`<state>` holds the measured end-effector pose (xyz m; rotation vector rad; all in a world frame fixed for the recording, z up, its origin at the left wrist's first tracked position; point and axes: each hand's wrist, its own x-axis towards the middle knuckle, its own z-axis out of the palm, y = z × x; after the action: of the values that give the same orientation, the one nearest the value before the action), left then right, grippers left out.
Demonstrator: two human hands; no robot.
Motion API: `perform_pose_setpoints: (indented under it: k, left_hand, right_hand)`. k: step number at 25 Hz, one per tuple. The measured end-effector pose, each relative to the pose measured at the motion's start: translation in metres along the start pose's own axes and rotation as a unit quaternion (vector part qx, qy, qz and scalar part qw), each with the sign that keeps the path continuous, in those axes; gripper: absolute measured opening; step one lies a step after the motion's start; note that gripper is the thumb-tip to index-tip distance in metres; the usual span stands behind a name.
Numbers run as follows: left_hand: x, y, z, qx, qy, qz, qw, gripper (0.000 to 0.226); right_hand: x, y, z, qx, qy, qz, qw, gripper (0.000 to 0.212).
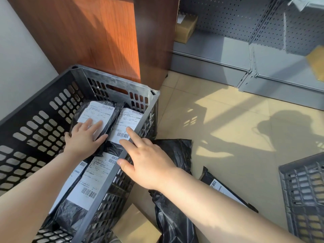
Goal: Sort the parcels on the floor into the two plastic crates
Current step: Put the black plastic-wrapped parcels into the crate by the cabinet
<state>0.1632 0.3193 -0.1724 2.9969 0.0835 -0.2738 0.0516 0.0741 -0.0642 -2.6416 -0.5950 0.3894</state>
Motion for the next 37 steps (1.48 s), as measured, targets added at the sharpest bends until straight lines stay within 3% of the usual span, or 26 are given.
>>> perform_pose_setpoints:
  k: [10, 16, 19, 23, 31, 37]
  left_hand:
    - [0.016, 0.017, 0.005, 0.104, 0.012, 0.021, 0.994, 0.057]
    - [0.016, 0.028, -0.017, 0.104, -0.031, 0.012, 0.994, 0.056]
    - [0.005, 0.041, -0.023, 0.102, 0.01, 0.048, 0.994, 0.06]
    - [-0.012, 0.072, -0.05, 0.002, 0.082, 0.099, 0.992, 0.056]
    - [-0.046, 0.145, -0.098, -0.125, 0.134, 0.165, 0.969, 0.054]
    - [-0.075, 0.21, -0.071, -0.104, 0.162, 0.198, 0.961, 0.049]
  right_hand:
    - [0.0, 0.0, 0.002, 0.005, 0.006, 0.007, 1.0, 0.055]
    - [0.0, 0.002, -0.001, 0.019, 0.009, 0.002, 1.0, 0.056]
    - [0.0, 0.002, 0.001, 0.031, 0.012, 0.007, 0.999, 0.058]
    - [-0.007, 0.001, -0.007, 0.041, 0.009, 0.021, 0.999, 0.062]
    - [-0.038, 0.036, -0.057, 0.059, 0.095, 0.118, 0.987, 0.069]
    - [-0.077, 0.118, -0.088, 0.095, 0.173, 0.245, 0.949, 0.069]
